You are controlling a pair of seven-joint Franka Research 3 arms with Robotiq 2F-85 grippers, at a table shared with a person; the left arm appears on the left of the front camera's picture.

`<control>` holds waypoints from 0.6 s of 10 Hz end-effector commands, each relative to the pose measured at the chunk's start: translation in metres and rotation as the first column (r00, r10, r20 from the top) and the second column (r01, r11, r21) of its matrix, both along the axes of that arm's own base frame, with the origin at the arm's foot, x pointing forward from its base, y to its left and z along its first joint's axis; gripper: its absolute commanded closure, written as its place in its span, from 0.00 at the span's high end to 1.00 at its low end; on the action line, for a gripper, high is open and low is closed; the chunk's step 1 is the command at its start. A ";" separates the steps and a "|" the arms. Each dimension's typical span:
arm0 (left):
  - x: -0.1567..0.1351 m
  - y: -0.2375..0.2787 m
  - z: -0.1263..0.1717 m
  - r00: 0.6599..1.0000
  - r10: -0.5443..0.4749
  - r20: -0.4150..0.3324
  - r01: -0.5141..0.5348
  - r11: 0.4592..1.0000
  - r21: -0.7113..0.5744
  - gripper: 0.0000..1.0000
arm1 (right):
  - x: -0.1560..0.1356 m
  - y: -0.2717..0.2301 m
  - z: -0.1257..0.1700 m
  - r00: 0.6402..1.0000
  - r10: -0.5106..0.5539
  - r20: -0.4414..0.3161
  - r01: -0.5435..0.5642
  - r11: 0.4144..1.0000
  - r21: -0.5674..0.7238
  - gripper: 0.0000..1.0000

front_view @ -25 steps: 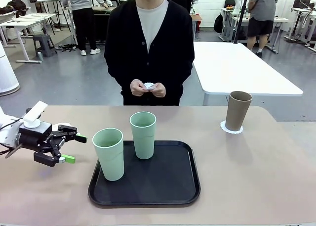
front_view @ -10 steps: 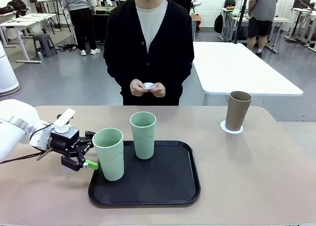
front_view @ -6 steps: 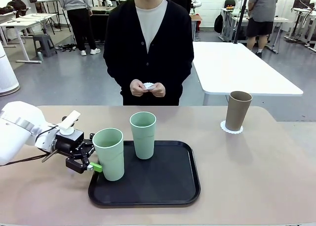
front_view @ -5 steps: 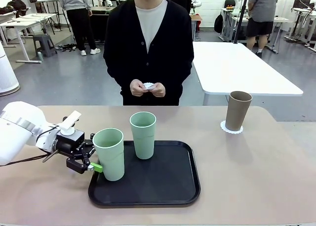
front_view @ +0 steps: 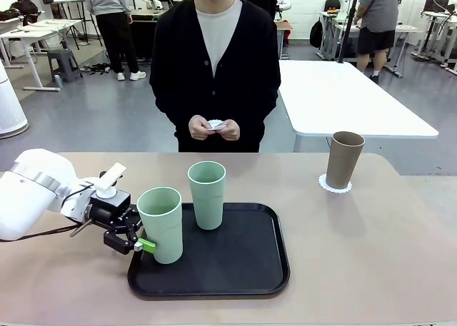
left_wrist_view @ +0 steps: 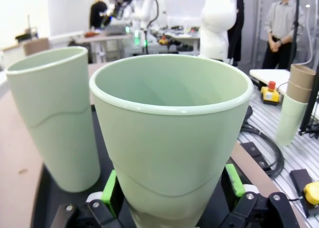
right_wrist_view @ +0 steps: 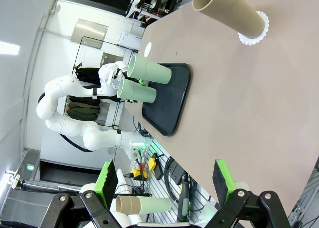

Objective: Place coasters on the table and set cups on them.
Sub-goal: Take one Reusable plastic cup from the Flat Tray and place it on a coaster set by the human.

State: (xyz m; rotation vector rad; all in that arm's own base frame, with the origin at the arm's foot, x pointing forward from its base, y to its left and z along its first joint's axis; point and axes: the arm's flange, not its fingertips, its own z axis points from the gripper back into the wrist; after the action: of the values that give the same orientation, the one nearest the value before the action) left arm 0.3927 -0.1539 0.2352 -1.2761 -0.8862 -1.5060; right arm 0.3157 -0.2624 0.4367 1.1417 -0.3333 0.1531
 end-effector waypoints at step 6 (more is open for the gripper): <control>-0.002 -0.009 -0.010 0.999 -0.010 0.050 0.013 0.999 -0.044 0.23 | 0.000 0.000 0.000 1.000 0.002 0.005 -0.002 1.000 0.005 1.00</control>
State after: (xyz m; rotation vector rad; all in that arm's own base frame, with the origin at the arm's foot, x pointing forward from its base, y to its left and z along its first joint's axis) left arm 0.3926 -0.1606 0.2338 -1.2856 -0.8876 -1.5157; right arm 0.3157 -0.2624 0.4367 1.1417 -0.3333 0.1531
